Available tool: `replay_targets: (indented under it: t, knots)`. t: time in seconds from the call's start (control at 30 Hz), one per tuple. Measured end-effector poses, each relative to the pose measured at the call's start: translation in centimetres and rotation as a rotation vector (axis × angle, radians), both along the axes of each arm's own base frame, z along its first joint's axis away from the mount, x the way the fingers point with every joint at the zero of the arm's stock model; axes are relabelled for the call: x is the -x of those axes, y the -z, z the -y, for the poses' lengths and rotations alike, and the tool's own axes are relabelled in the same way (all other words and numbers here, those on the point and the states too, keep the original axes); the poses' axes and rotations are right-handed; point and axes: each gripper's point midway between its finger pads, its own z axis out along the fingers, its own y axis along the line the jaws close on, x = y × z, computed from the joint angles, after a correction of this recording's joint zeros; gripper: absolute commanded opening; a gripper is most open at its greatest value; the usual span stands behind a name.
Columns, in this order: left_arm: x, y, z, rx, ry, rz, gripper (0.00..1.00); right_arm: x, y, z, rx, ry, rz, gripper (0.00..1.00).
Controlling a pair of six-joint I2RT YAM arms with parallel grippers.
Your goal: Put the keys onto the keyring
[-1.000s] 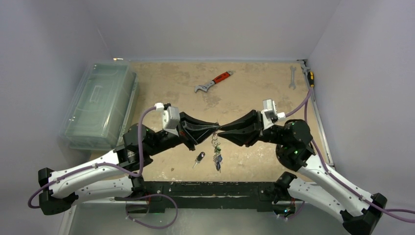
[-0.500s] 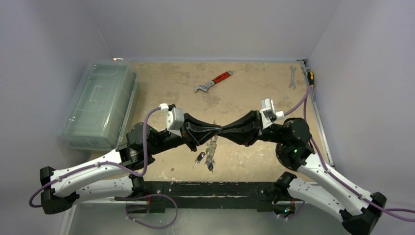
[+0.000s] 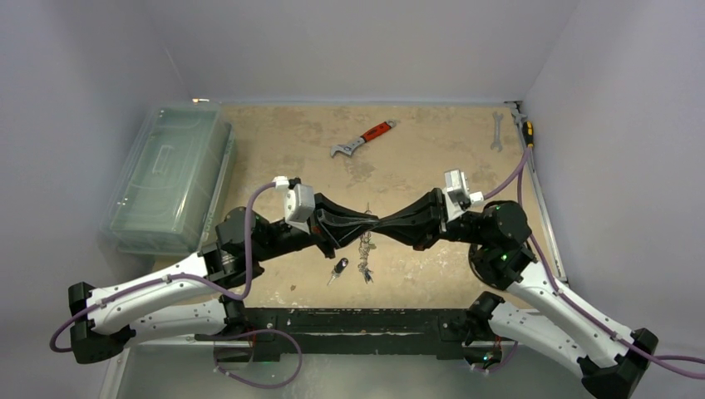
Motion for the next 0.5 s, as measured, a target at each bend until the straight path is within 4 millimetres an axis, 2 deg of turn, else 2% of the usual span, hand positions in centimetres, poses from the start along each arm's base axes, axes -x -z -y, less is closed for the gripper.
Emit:
replay_targets:
  t: [0.17, 0.3, 0.5]
  knots:
    - [0.07, -0.13, 0.14, -0.001, 0.007, 0.003, 0.02, 0.16, -0.25, 0.20, -0.007, 0.004, 0.018, 0.00]
    - [-0.02, -0.45, 0.39, -0.008, 0.007, 0.013, 0.33, 0.20, -0.59, 0.48, -0.017, 0.018, 0.047, 0.00]
    - [-0.09, -0.42, 0.79, -0.018, 0.012, 0.013, 0.58, -0.49, -0.22, 0.62, -0.004, 0.066, 0.075, 0.00]
